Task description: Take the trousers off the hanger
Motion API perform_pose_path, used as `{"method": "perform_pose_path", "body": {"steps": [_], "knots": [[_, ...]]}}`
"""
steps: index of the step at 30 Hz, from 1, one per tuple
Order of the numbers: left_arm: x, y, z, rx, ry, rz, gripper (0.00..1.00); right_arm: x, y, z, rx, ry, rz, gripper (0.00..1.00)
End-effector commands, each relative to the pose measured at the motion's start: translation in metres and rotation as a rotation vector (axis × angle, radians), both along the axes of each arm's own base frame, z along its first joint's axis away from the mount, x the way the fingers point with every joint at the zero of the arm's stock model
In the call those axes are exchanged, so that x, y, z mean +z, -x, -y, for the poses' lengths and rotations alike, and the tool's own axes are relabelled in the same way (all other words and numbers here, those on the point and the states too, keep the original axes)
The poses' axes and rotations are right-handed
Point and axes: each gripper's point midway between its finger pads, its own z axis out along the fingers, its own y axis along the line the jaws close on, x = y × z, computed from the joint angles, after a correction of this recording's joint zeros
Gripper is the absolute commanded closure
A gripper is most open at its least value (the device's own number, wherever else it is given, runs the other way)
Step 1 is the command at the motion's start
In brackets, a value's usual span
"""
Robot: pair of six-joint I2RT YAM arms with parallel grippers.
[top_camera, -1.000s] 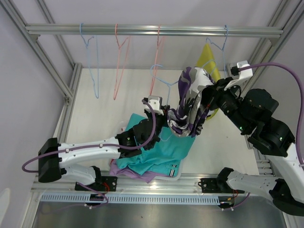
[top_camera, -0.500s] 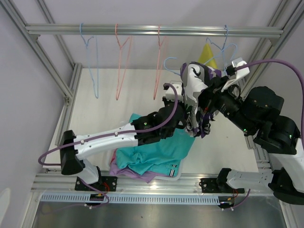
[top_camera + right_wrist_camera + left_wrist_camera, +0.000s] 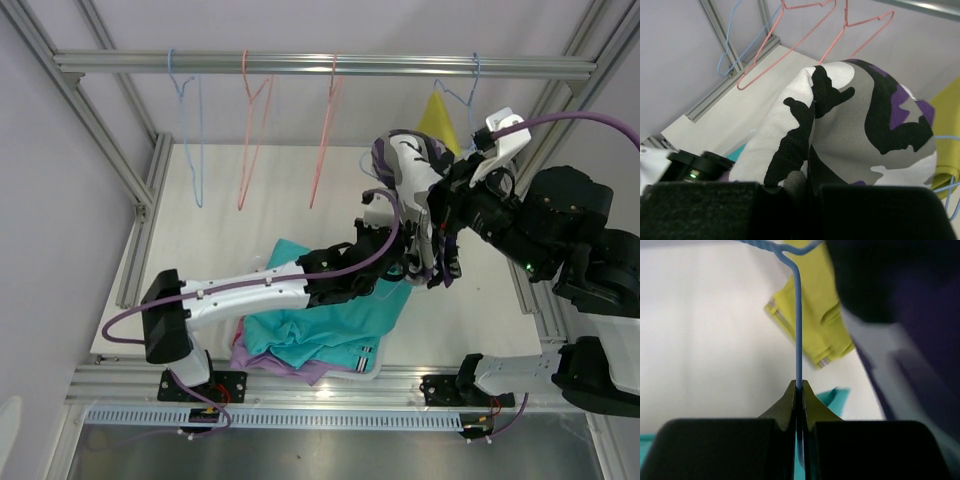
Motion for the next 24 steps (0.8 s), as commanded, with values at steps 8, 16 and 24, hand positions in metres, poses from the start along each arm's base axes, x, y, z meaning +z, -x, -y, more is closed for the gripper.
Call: {"method": "perform_pose_path", "body": {"steps": [8,16,24], "knots": [[-0.083,0.005,-0.025,0.008,-0.112,-0.008,1.0,0.133,0.025,0.018,0.068,-0.423,0.222,1.0],[-0.067,0.013,-0.051,0.024,-0.097,-0.005,1.0,0.124,0.023,0.042,-0.004,-0.369,0.233,1.0],[-0.03,0.031,-0.082,-0.004,-0.067,-0.028,0.99,0.123,0.032,0.091,-0.089,-0.369,0.258,1.0]]}}
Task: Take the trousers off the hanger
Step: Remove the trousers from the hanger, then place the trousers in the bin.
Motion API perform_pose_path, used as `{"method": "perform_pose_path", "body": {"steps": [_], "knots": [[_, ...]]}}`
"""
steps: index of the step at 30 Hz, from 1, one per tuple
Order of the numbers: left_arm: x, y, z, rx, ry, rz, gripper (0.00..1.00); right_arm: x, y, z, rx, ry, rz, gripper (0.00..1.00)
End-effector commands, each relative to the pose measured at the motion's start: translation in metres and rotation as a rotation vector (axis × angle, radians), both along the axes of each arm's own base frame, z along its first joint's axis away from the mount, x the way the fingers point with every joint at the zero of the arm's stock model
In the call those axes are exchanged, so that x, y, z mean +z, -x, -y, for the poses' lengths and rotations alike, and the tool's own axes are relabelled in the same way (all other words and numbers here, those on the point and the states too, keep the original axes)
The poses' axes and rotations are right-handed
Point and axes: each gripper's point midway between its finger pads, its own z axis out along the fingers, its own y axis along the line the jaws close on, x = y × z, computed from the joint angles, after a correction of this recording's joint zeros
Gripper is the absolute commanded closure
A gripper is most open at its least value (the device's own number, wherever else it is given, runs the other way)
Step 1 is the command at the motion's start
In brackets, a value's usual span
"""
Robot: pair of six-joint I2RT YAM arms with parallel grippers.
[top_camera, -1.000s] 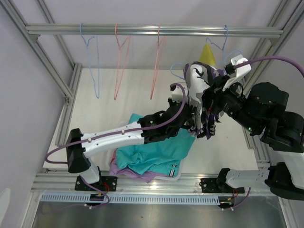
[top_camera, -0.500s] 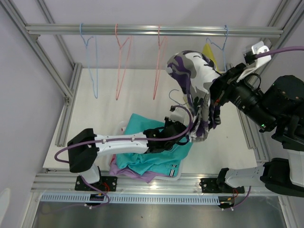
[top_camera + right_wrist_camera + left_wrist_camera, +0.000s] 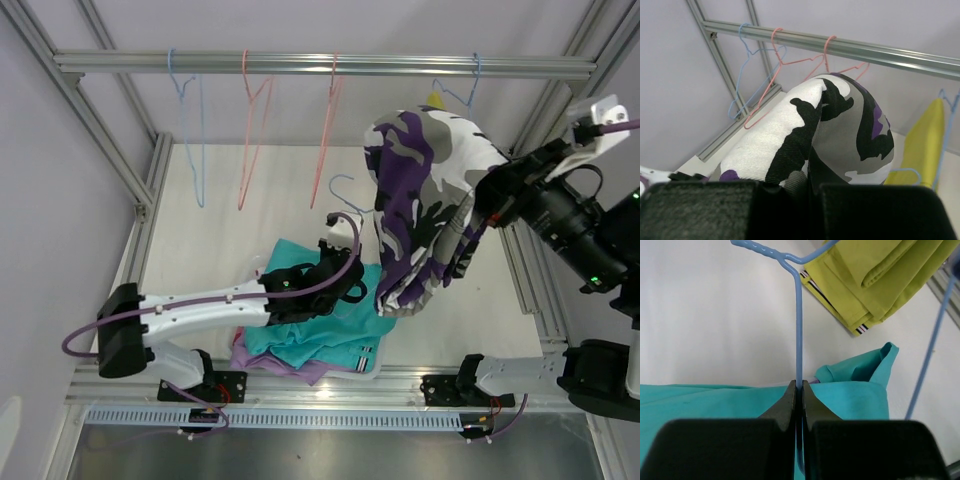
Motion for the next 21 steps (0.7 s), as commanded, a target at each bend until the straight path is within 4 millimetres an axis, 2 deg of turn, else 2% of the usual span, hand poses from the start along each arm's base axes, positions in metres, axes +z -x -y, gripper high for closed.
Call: {"method": "perform_pose_path", "body": {"steps": [1,10,14,21], "knots": [[0.037,0.007,-0.012,-0.003,0.051,0.014,1.0,0.055,0.017,0.053,-0.055,-0.206,0.118,1.0],[0.052,0.017,-0.046,0.01,-0.002,0.009,0.99,0.051,0.028,0.091,-0.107,-0.218,0.143,1.0],[0.066,0.024,-0.063,0.006,0.033,0.016,0.99,0.037,0.027,0.092,-0.115,-0.19,0.12,1.0],[0.112,0.047,-0.088,-0.088,0.159,0.049,0.99,-0.001,0.022,0.08,-0.104,-0.136,0.078,1.0]]}}
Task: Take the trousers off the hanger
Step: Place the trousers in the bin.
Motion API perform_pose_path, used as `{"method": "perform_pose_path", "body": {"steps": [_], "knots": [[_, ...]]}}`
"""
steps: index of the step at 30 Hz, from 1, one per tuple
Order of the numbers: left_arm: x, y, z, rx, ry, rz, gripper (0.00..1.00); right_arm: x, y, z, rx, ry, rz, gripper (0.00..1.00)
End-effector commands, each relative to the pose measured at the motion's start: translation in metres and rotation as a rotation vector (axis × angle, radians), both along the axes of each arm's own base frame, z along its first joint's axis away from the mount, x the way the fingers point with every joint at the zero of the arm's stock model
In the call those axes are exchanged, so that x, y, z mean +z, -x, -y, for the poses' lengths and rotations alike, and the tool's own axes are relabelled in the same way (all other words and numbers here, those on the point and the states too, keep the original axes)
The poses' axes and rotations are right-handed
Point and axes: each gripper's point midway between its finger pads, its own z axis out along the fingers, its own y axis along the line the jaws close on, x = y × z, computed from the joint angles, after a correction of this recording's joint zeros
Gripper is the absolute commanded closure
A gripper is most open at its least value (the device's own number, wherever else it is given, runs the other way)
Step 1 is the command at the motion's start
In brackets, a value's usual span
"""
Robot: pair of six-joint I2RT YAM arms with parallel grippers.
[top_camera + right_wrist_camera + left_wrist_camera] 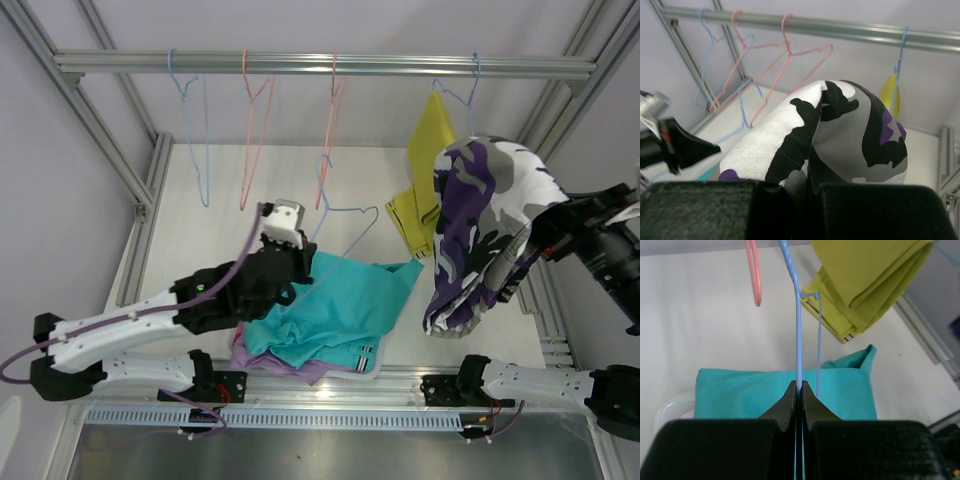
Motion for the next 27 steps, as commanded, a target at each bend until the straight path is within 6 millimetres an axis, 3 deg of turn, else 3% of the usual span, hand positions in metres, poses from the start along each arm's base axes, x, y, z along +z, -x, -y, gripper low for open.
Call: {"method": "perform_pose_path", "body": {"steps": [1,9,15,16,22,23,27], "knots": [[0.034,0.018,-0.013,-0.084,0.095,0.029,1.0,0.026,0.003,-0.005,0.034,-0.158,0.052,1.0],[0.072,0.043,-0.046,-0.152,0.267,0.057,0.99,-0.017,-0.003,-0.039,0.09,-0.123,-0.003,1.0],[0.117,0.063,-0.069,-0.241,0.504,0.134,1.0,-0.058,-0.011,-0.076,0.144,-0.078,-0.061,1.0],[0.118,0.064,-0.071,-0.24,0.501,0.133,1.0,-0.072,-0.014,-0.084,0.147,-0.055,-0.08,1.0],[0.129,0.067,-0.081,-0.249,0.523,0.159,0.99,-0.1,-0.022,-0.121,0.199,-0.05,-0.117,1.0],[0.132,0.067,-0.083,-0.25,0.532,0.166,0.99,-0.112,-0.024,-0.13,0.208,-0.027,-0.134,1.0],[0.143,0.069,-0.09,-0.253,0.543,0.192,0.99,-0.128,-0.028,-0.165,0.277,-0.026,-0.159,1.0]]}}
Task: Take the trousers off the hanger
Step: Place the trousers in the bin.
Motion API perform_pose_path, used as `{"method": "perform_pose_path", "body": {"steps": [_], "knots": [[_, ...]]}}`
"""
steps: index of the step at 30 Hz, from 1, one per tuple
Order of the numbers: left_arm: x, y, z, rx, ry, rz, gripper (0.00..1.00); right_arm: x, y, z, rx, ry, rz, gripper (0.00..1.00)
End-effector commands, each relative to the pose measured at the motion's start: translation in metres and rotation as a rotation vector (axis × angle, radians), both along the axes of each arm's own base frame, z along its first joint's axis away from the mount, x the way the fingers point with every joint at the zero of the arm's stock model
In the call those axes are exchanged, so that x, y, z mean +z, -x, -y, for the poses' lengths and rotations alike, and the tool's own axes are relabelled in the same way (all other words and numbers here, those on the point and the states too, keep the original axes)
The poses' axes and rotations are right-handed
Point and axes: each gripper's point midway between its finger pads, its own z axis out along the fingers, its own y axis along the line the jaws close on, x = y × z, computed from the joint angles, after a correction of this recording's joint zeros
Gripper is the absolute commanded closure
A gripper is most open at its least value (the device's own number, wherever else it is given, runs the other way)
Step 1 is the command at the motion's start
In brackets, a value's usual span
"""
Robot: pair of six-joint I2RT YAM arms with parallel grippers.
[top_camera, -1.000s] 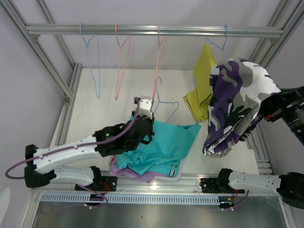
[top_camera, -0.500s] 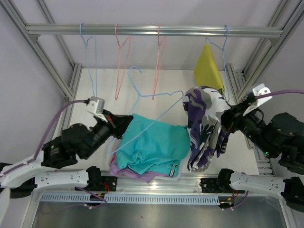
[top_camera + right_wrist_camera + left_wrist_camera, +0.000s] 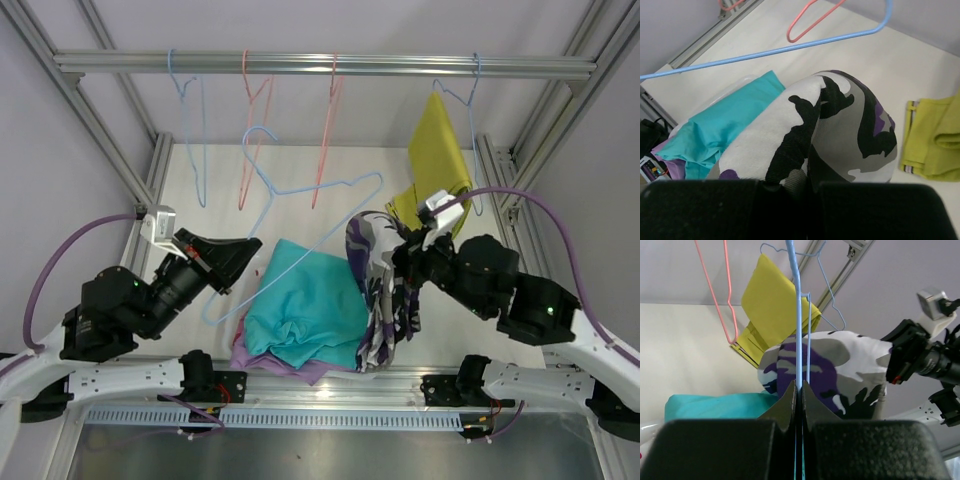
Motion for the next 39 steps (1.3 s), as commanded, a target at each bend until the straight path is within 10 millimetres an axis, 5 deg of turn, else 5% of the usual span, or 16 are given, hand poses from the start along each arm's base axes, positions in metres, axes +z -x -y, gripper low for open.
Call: {"method": "perform_pose_path", "body": {"steps": [1,10,19,23,24,29,30,34,39], "knots": [[0.031,0.007,-0.009,-0.03,0.071,0.055,1.0,0.053,-0.001,-0.037,0.075,-0.256,0.067,1.0],[0.056,0.015,-0.046,-0.011,0.23,0.089,1.0,0.007,0.02,-0.124,0.244,-0.27,-0.033,1.0],[0.072,0.015,-0.066,0.022,0.263,0.111,0.99,-0.03,0.047,-0.182,0.35,-0.336,-0.097,1.0],[0.069,0.016,-0.059,0.008,0.254,0.104,0.99,-0.065,0.048,-0.213,0.372,-0.327,-0.144,1.0],[0.066,0.016,-0.056,0.001,0.246,0.104,0.99,-0.09,0.048,-0.226,0.372,-0.283,-0.171,1.0],[0.055,0.016,-0.05,-0.009,0.225,0.091,0.99,-0.152,0.062,-0.271,0.427,-0.253,-0.283,1.0],[0.051,0.015,-0.049,-0.008,0.216,0.086,0.99,-0.181,0.065,-0.279,0.425,-0.204,-0.316,1.0],[0.041,0.015,-0.05,-0.005,0.189,0.073,0.99,-0.233,0.082,-0.291,0.431,-0.141,-0.4,1.0],[0.039,0.018,-0.056,-0.013,0.199,0.082,0.99,-0.249,0.091,-0.291,0.421,-0.113,-0.427,0.89]]}}
